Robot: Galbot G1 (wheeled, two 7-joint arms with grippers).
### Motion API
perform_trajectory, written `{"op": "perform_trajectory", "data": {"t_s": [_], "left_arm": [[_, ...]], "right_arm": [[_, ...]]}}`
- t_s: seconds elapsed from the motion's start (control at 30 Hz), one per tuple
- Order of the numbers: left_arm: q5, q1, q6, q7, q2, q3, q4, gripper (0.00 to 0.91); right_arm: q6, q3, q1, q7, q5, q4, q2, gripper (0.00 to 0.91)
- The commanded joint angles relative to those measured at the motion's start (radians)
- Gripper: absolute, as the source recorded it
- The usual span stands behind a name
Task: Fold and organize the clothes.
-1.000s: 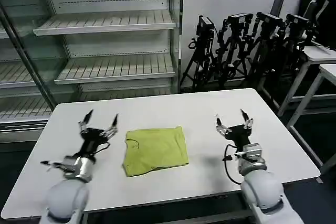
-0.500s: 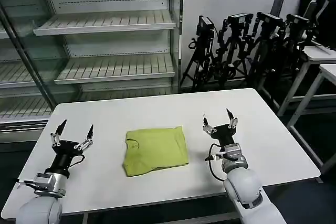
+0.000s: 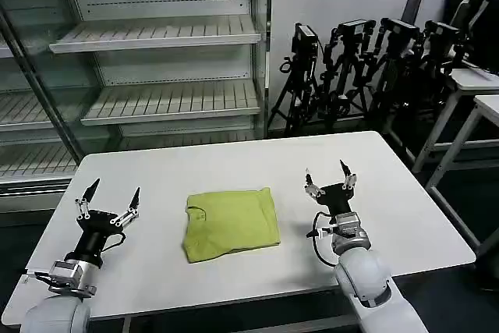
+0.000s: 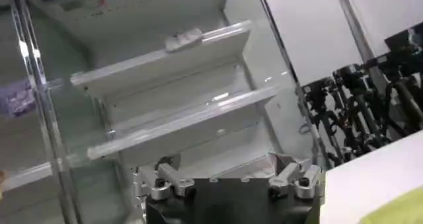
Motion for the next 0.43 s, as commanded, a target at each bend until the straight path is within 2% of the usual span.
{"op": "perform_trajectory", "data": {"t_s": [0.03, 0.43], "left_arm": [[0.013, 0.005, -0.007, 0.020, 0.002, -0.010, 0.001, 0.907], [0.018, -0.004, -0.012, 0.035, -0.005, -0.015, 0.012, 0.907]], "right_arm": [[0.012, -0.001, 0.014, 0.000, -0.010, -0.019, 0.003, 0.907], [0.026, -0.017, 0.050, -0.004, -0.023, -0.041, 0.004, 0.907]]}}
